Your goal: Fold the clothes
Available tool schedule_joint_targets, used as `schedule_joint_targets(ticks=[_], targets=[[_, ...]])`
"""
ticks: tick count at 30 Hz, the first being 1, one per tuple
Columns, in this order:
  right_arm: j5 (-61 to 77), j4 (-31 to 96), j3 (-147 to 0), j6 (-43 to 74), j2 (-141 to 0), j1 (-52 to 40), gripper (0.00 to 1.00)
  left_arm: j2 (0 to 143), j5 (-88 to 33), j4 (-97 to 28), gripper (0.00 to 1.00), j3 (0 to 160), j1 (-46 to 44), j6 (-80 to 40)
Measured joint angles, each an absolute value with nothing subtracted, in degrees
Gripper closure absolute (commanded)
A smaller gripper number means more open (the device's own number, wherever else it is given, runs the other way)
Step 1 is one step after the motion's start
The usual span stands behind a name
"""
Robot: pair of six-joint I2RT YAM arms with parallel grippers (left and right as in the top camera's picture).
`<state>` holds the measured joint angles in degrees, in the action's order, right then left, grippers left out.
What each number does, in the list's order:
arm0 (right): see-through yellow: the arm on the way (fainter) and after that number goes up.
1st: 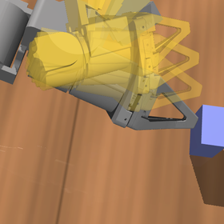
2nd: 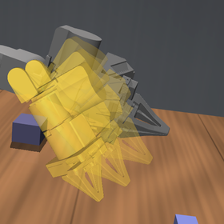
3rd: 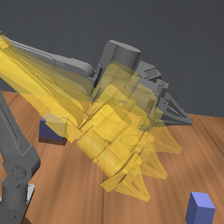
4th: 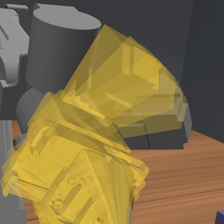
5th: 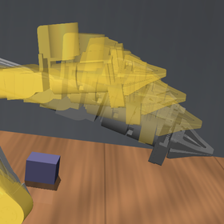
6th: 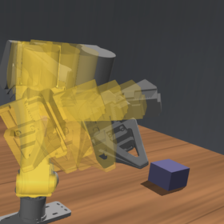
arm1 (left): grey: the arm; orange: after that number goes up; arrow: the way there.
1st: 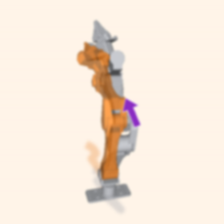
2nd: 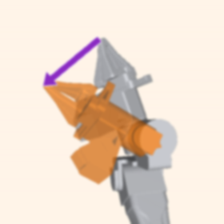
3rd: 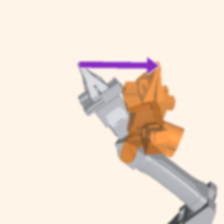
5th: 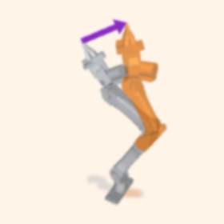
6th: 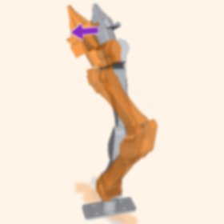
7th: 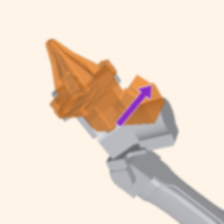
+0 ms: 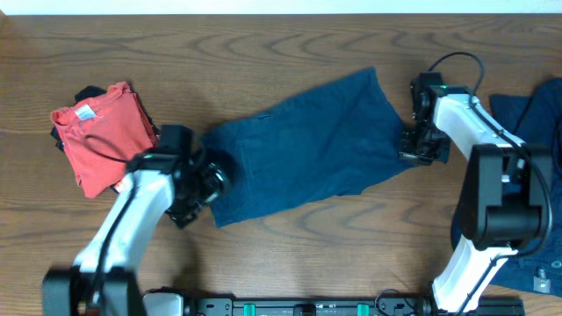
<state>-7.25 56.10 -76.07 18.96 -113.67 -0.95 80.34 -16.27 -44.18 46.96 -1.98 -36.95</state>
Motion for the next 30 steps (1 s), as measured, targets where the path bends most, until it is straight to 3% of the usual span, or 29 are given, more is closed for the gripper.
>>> schedule_joint_targets(ticks=[8,14,18,21,26,30], targets=[[-6.2,53.5,-76.0,18.0,-101.4,-1.1,0.91,76.0,-13.6,-37.7,0.02,47.6,3.3,-37.7],[-1.8,52.8,-76.0,15.0,-99.8,-2.9,0.91,81.9,-16.4,-19.5,0.01,47.3,2.9,-37.8],[-0.5,52.7,-76.0,14.2,-99.9,-4.3,0.9,86.7,-17.0,-8.1,0.06,47.4,2.1,-37.8],[-0.2,52.6,-76.0,14.0,-99.9,-4.9,0.91,90.1,-17.7,-3.8,0.26,47.4,1.2,-38.1],[0.3,52.4,-76.0,13.8,-99.9,-5.1,0.94,95.0,-20.8,-1.5,0.94,47.3,-0.3,-37.8],[0.3,50.7,-76.0,13.0,-100.5,-5.1,0.95,95.5,-25.1,-1.7,0.94,47.3,-0.5,-37.5]])
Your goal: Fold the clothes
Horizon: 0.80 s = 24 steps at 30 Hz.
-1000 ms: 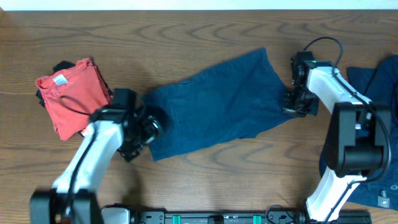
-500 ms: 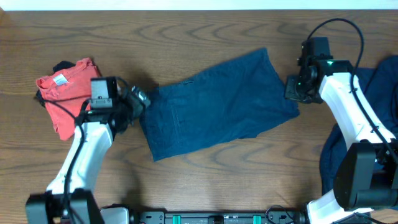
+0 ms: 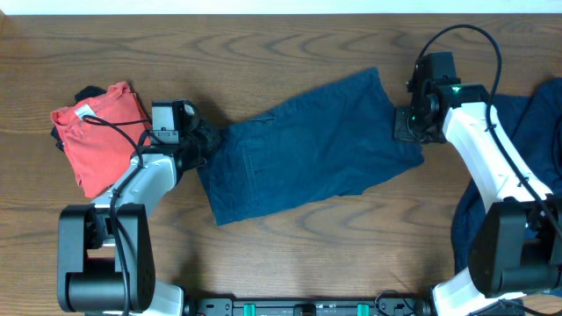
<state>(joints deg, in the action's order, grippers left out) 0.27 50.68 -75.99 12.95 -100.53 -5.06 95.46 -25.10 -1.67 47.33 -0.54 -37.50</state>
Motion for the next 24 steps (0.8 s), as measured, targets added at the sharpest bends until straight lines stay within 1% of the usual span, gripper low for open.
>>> schedule_joint_targets(ticks=[3,6,9,12,16,24], targets=[[0.3,50.4,-76.0,12.1,-102.3,-5.1,0.96,93.4,-29.9,-6.1,0.94,47.3,0.1,-37.5],[0.3,51.4,-76.0,11.5,-104.6,-5.1,0.97,87.6,-32.8,-17.7,0.94,47.3,1.6,-37.8],[0.3,52.2,-76.0,11.2,-106.4,-5.1,0.97,81.4,-30.9,-30.2,0.94,47.4,2.8,-37.6],[0.3,52.5,-75.9,11.0,-106.9,-5.0,0.97,77.3,-24.6,-39.6,0.94,47.4,3.0,-38.3],[0.3,52.9,-75.9,11.0,-106.9,-5.0,0.97,77.3,-19.0,-41.7,0.94,47.3,3.0,-39.0],[2.0,55.2,-75.8,9.2,-106.9,-5.0,0.99,78.2,-16.1,-41.7,0.94,47.3,3.0,-39.2]])
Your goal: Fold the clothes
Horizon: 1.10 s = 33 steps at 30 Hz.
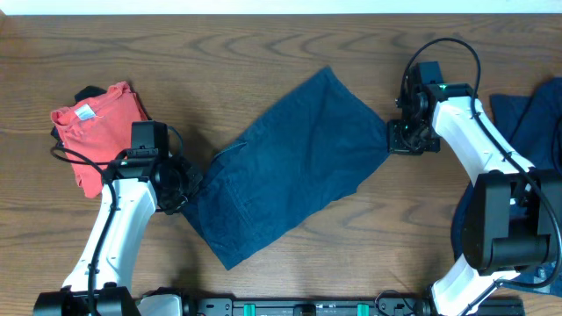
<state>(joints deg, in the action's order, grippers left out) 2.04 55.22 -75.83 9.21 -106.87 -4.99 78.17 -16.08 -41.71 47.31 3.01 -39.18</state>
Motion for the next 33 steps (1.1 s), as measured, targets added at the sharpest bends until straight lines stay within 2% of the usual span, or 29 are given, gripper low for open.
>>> schedule_joint_targets(ticks=[16,33], targets=[[3.0,33.2,-64.3,8.6,-106.9,-5.0,0.98,78.2,-15.7,-42.9,0.94,47.3,3.0,-39.0],[1.7,30.5,-64.1,8.7,-108.8,-5.0,0.96,78.2,-15.6,-42.9,0.94,47.3,3.0,-39.0]])
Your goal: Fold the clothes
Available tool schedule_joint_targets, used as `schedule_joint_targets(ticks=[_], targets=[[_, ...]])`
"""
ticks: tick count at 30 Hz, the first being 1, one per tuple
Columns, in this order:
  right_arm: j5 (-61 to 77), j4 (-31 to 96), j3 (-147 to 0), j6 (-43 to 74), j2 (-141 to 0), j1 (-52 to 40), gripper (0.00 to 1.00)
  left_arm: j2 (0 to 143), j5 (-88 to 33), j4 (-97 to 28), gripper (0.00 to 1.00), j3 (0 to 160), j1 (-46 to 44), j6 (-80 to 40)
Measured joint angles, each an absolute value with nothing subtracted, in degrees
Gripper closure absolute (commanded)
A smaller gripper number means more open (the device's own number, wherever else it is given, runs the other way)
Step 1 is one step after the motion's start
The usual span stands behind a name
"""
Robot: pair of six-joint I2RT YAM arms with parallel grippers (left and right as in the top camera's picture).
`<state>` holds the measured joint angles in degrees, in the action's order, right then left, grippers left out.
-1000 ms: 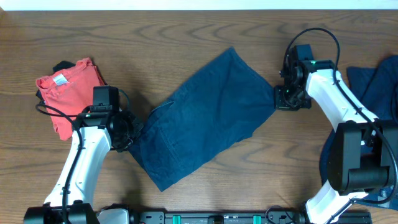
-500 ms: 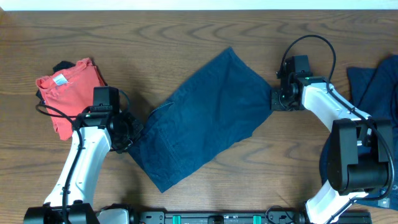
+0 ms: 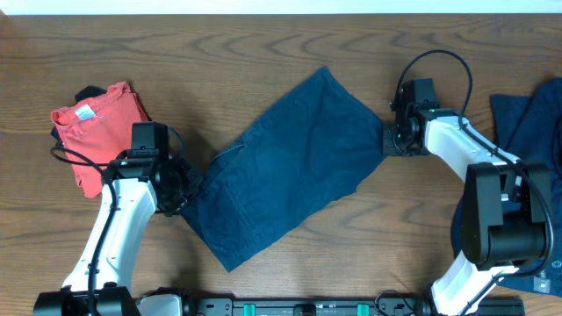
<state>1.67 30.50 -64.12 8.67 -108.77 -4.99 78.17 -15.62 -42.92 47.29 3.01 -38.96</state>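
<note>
A dark blue denim garment (image 3: 290, 167) lies flat and slanted across the middle of the table, its far corner up near the centre and its near corner toward the front. My left gripper (image 3: 182, 189) is at the garment's left edge and looks shut on the cloth there. My right gripper (image 3: 389, 140) is at the garment's right corner and seems shut on that corner. From overhead the arms' bodies mostly hide both pairs of fingers.
A folded red garment (image 3: 101, 132) lies on a dark item at the far left. A heap of dark blue clothes (image 3: 527, 123) covers the right edge of the table, behind my right arm. The arms' base rail (image 3: 307, 307) runs along the front.
The right arm has shifted a little: its wrist sits lower and its gripper slightly more to the left at the same corner. The garment and the left arm have not moved.
The garment first lay nearly level, left gripper at its lower left corner and right gripper at its right end. Then the left gripper was at the upper left edge. Later the garment lay turned steeply diagonal, with both grippers on its ends, as now.
</note>
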Motion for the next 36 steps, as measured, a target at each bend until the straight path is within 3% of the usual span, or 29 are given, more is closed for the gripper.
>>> schedule_joint_targets(ticks=[36], targets=[[1.1,31.5,-65.1,10.7,-109.5,-1.6,0.96,78.2,-16.1,-65.5,0.94,47.2,1.8,-37.0]])
